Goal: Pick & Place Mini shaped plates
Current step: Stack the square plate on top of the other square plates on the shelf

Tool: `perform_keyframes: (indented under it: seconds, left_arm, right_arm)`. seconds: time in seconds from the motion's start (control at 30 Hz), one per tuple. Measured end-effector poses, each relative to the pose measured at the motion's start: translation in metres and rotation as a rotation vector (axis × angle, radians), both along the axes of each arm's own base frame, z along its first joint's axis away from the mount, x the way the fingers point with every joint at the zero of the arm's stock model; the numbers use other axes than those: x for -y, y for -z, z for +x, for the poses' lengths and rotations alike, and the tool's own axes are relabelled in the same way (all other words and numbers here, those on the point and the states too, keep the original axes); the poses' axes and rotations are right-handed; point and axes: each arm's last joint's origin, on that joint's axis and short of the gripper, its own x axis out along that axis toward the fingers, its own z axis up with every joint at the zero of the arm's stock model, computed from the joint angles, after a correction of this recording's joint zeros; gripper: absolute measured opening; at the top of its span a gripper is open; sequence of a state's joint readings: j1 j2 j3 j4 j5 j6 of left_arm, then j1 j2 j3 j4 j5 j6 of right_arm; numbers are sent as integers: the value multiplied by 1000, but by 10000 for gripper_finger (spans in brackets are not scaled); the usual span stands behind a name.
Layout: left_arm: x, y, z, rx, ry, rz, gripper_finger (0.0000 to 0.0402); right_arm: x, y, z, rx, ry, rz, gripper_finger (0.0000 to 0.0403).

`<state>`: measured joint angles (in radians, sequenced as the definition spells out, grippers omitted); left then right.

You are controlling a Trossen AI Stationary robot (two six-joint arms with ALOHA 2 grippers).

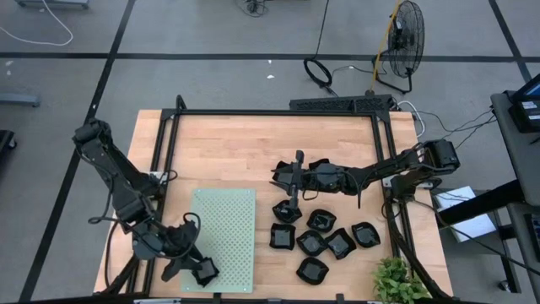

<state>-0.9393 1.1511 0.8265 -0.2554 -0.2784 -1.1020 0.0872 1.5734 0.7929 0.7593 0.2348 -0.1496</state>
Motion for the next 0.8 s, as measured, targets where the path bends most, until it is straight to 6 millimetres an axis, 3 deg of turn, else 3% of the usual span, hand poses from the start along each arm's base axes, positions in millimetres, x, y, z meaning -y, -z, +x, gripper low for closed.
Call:
perform_keyframes:
  seconds: [0.8]
  left_arm:
    - [1,-1,0,29,11,14,147]
  right_arm:
    - [0,0,0,0,0,1,155]
